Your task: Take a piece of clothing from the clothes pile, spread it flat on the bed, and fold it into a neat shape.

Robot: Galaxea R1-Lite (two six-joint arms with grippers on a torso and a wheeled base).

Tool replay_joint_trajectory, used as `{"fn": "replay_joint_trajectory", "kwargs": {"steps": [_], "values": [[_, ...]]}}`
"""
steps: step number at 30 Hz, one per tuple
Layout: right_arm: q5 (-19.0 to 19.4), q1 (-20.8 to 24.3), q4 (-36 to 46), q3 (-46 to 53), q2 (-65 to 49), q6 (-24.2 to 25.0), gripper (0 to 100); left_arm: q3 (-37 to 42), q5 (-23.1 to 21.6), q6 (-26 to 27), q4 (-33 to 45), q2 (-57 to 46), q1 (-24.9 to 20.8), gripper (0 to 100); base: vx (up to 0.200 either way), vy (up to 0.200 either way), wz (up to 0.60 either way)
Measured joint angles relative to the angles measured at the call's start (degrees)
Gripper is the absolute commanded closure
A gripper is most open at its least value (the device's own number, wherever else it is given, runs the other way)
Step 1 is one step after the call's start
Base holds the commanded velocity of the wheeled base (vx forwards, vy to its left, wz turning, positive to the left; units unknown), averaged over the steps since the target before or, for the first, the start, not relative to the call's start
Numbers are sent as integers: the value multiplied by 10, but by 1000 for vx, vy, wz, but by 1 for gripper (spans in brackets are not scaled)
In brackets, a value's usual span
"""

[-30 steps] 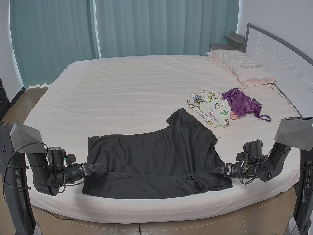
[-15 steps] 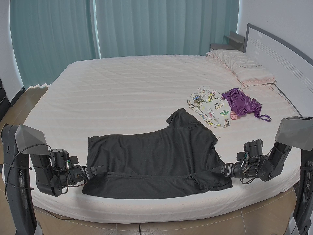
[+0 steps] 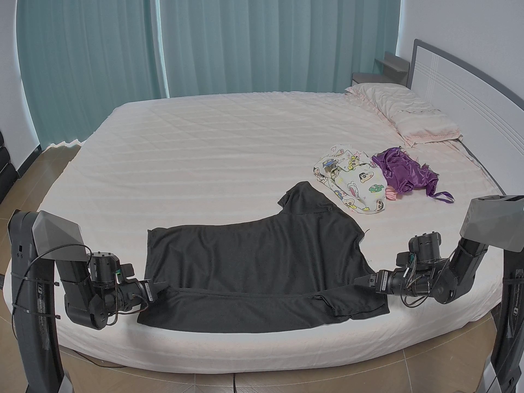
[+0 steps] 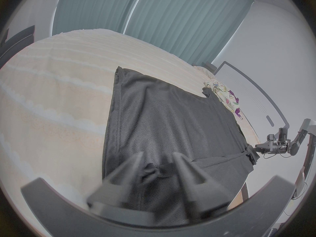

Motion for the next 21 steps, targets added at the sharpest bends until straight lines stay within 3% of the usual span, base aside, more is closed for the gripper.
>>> {"fn": "replay_joint_trajectory", "kwargs": {"steps": [17, 18, 21], "values": [[1, -1, -23, 6, 11, -1, 0, 34, 1, -4, -30, -12, 21, 100, 0, 0, 0], [1, -1, -23, 6, 12, -1, 100, 37, 1, -6, -37, -13, 21, 100, 0, 0, 0], [1, -1, -23, 6, 14, -1, 100, 49, 1, -18, -55, -14, 21, 100, 0, 0, 0]]}}
